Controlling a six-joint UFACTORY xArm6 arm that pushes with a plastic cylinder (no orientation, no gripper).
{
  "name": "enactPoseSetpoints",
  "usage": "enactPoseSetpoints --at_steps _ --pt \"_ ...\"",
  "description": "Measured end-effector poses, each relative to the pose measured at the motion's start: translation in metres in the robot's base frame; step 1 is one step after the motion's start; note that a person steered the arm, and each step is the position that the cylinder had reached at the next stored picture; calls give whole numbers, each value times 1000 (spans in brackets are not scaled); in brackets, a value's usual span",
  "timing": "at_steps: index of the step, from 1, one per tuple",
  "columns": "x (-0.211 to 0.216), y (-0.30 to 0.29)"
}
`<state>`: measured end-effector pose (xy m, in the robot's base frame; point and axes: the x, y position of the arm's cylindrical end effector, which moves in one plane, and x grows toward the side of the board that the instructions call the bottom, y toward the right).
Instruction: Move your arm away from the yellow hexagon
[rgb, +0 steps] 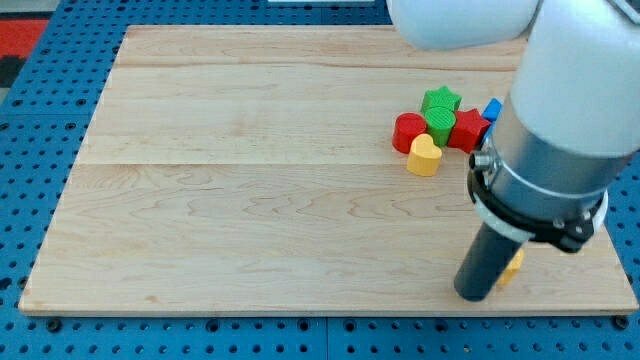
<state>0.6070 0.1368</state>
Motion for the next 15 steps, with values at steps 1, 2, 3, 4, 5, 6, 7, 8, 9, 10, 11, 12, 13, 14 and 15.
enactPoseSetpoints --at_steps 1,2,3,4,5,6,7,8,9,10,11,12,13,14,15 --pt "11 -4" --pt "12 -5" --pt "12 -7" --pt "12 -8" --pt "11 -10" --pt "12 -12" --pt "12 -13" --pt "12 -15" --pt "11 -17" --pt "12 -18" --pt "11 -19" --pt "12 -21" --pt "11 -22" --pt "12 -23" --pt "12 -23"
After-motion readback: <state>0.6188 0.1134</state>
